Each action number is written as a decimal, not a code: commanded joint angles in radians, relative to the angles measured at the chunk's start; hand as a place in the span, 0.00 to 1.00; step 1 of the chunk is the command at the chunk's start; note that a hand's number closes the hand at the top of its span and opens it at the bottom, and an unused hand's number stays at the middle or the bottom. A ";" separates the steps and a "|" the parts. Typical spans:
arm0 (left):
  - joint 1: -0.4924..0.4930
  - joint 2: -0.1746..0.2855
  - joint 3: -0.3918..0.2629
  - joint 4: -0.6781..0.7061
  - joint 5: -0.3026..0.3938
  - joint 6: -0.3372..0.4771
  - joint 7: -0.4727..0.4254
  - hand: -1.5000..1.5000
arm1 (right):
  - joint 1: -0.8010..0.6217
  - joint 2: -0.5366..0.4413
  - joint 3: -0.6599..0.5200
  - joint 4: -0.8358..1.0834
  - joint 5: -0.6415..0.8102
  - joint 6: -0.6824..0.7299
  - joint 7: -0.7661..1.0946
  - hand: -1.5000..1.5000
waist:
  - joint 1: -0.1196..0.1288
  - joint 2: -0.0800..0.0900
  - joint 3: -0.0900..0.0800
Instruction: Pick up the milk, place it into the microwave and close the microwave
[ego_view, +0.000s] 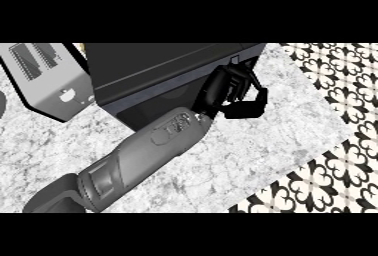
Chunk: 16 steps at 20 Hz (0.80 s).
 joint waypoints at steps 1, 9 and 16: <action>-0.069 -0.037 0.019 0.039 0.021 -0.005 -0.007 1.00 | -0.025 -0.020 -0.013 0.000 -0.015 -0.006 0.012 0.00 | -0.017 0.012 0.001; -0.067 -0.037 0.004 0.030 0.043 0.035 -0.023 1.00 | -0.055 -0.069 -0.037 0.018 -0.044 -0.001 0.040 0.00 | -0.028 0.012 0.003; -0.061 -0.036 -0.006 0.027 0.062 0.053 -0.042 1.00 | -0.074 -0.081 -0.037 0.031 -0.086 0.013 0.046 0.00 | -0.041 0.019 0.007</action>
